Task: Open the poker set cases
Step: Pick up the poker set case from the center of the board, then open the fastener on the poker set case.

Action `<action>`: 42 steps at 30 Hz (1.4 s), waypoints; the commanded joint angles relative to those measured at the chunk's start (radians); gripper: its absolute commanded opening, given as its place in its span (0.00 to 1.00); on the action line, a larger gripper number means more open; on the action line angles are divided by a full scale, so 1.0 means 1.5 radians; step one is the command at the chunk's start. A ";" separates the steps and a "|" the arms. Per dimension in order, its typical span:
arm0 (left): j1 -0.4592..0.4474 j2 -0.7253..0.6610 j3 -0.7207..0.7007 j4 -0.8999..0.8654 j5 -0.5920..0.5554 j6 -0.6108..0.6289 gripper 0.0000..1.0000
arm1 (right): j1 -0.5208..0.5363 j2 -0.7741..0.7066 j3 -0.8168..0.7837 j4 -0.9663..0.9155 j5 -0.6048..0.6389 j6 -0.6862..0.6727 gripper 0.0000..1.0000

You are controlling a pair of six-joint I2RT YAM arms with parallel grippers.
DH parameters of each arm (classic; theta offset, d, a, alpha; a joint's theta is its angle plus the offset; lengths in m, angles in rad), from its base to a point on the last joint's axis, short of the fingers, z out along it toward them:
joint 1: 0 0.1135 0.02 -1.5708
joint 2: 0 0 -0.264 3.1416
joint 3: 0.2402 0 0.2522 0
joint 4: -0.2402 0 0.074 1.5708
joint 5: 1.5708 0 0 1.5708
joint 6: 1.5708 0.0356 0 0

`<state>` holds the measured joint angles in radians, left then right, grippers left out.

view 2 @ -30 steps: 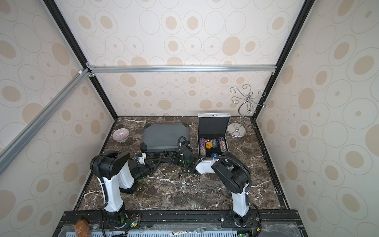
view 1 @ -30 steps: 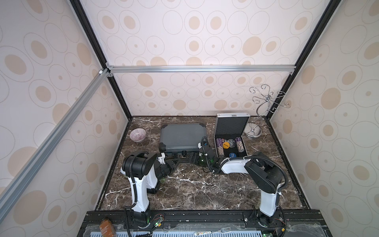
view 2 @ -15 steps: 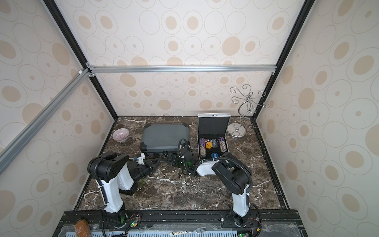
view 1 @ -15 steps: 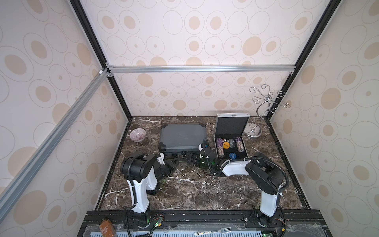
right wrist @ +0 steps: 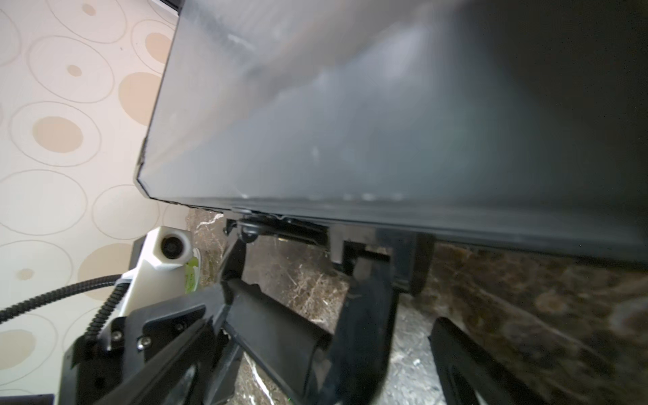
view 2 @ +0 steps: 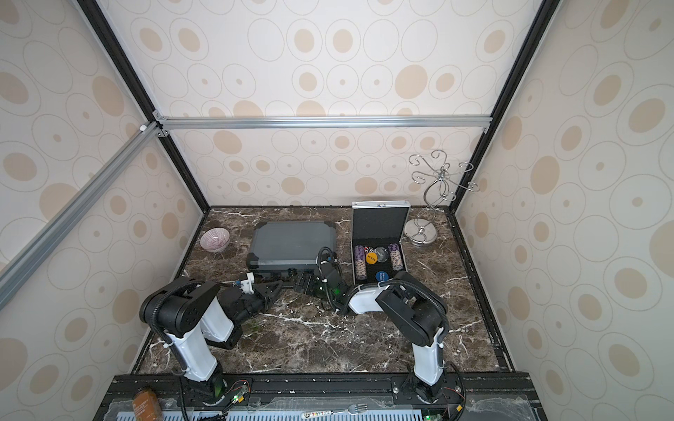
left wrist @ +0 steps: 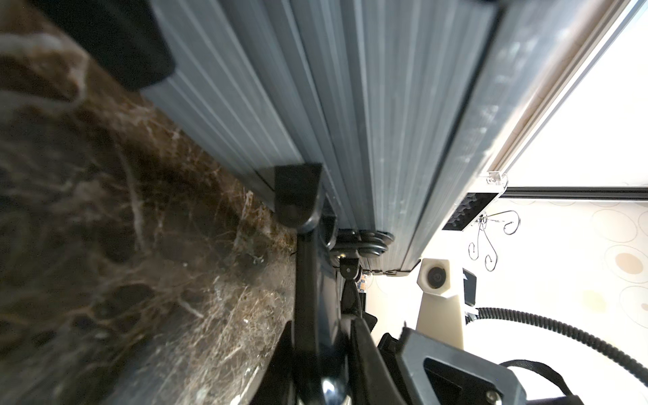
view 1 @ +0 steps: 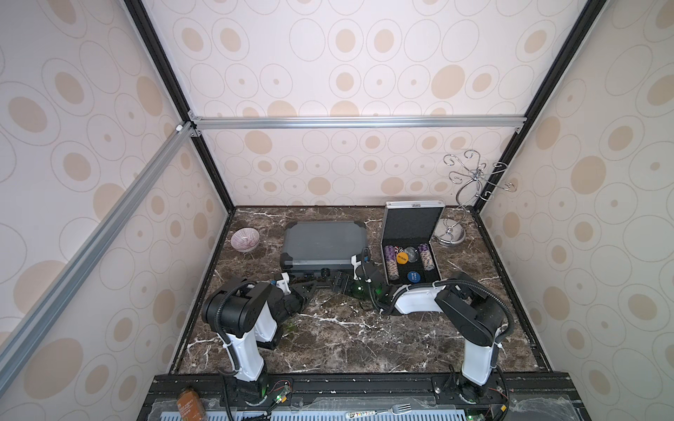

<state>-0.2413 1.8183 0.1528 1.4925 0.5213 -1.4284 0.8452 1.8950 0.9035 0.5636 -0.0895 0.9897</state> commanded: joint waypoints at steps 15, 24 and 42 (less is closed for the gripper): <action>-0.056 -0.111 0.036 0.101 -0.030 0.007 0.00 | 0.017 0.014 -0.012 0.106 -0.031 0.086 0.99; -0.077 -0.124 0.041 0.103 -0.055 -0.020 0.00 | 0.017 0.032 0.014 0.164 -0.028 0.097 0.99; -0.097 -0.124 0.018 0.122 -0.078 -0.041 0.00 | 0.004 0.077 0.036 0.245 -0.014 0.133 1.00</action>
<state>-0.3653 1.6604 0.1680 1.4494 0.3683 -1.5349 0.8631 1.9793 0.9501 0.8738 -0.1307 1.1473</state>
